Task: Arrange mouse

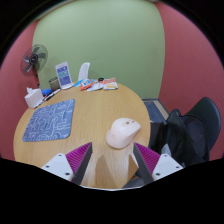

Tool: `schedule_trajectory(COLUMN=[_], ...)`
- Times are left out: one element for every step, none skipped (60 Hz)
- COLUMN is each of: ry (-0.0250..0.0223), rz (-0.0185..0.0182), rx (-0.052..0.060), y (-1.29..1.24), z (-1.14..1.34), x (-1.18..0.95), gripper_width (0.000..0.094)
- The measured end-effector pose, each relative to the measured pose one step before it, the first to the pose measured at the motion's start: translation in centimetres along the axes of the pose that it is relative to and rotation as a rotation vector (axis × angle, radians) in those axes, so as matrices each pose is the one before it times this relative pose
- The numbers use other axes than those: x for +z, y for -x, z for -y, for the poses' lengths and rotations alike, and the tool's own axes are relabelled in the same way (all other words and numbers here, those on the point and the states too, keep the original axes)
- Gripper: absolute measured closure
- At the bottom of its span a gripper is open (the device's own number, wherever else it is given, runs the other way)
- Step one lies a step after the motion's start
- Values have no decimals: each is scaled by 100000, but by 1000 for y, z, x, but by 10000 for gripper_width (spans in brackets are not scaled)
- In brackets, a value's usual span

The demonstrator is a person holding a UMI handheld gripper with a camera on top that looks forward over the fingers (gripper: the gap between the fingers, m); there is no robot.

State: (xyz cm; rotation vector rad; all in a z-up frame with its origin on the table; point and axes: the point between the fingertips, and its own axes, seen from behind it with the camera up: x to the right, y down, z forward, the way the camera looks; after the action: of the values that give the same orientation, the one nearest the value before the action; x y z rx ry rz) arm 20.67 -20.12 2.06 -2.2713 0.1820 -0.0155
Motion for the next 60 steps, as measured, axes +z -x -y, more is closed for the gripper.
schedule_trajectory(ry=[87, 16, 184, 281, 374, 381, 298, 137, -5, 239, 172, 278, -507, -630, -202, 106, -69, -339, -140, -213, -251, -188, -127, -107, -149, -113, -98, -194, -571, -523, -253, -290, -388, -244, -255, -242, 3, -192, -431, -53, 95, 93, 269, 366, 469, 485, 557, 552, 159, -158, -399, -580, -645, -935, -1251, -1456, -1466, -1536, -1718, -1781], rz=[184, -106, -2, -43, -97, -35, 61, 140, 211, -177, -108, -2, -96, 24, -24, 70, -66, -64, -108, -184, -172, -79, -89, -72, -377, -581, -714, -789, -151, -105, 176, 294, 528, 457, -51, -54, -35, 87, 195, 240, 575, 116, 51, 70, 22, -104, -156, -403, -742, -783, -508, -769, -969, -1194, -1335, -1369, -1226, -1142, -1184, -861], rx=[862, 223, 261, 109, 151, 168, 199, 218, 213, 422, 67, 36, -253, -513, -445, -433, -379, -454, -466, -400, -436, -413, -460, -547, -678, -748, -880, -1021, -880, -367, -291, -168, -170, -223, -349, -501, -559, -537, -366, -241, -115, 196, 218, 177, 25, -2, -41, 39, 305, 364, 258, 180, 230, 380, 526, 540, 511, 559, 685, 691], y=[-199, -136, -158, -144, -138, -134, -73, -56, -41, -234, -45, -68, -40, -48, 1, -7, -42, 6, 3, -60, 64, 25, 17, 25, -45, -96, -117, -123, -56, 170, 125, 127, 184, 135, 19, 13, 5, 43, 31, 47, -26, 25, 22, -8, -17, -32, -44, -118, -209, -232, -343, -197, -294, -335, -376, -391, -337, -299, -282, -390], z=[117, 224, 138, 116, 92, 89, 112, 151, 190, 120, 107, 60, 291, 328, 179, 140, 218, 246, 177, 133, 179, 158, 116, 116, 111, 71, 73, 97, 134, 123, 51, 73, 77, 24, 34, 39, 12, 74, 140, 50, 45, 42, -31, 5, 16, 25, 44, 74, 209, 304, 331, 402, 548, 698, 805, 900, 988, 1071, 1131, 1418], x=[398, 730, 599, 517, 489, 455, 413, 401, 374, 269, 439, 296, 232, 249, 264, 274, 277, 269, 284, 124, 305, 208, 168, 196, 212, 179, 172, 171, 77, 98, 101, 70, 77, 74, 24, 31, -7, 11, 15, 10, 108, -22, -13, -21, -27, -31, -28, -61, -115, -130, -56, -205, -192, -261, -248, -268, -264, -271, -271, -158], gripper_width=[100, 100, 99, 99, 100, 100, 101, 100, 98, 95, 95, 98, 100, 99, 103, 103, 103, 107, 107, 109, 116, 125, 137, 154, 172, 196, 220, 248, 265, 286, 302, 333, 381, 383, 384, 396, 400, 415, 432, 443, 450, 461, 474, 480, 489, 498, 502, 511, 510, 509, 510, 509, 508, 508, 508, 509, 509, 509, 510, 510])
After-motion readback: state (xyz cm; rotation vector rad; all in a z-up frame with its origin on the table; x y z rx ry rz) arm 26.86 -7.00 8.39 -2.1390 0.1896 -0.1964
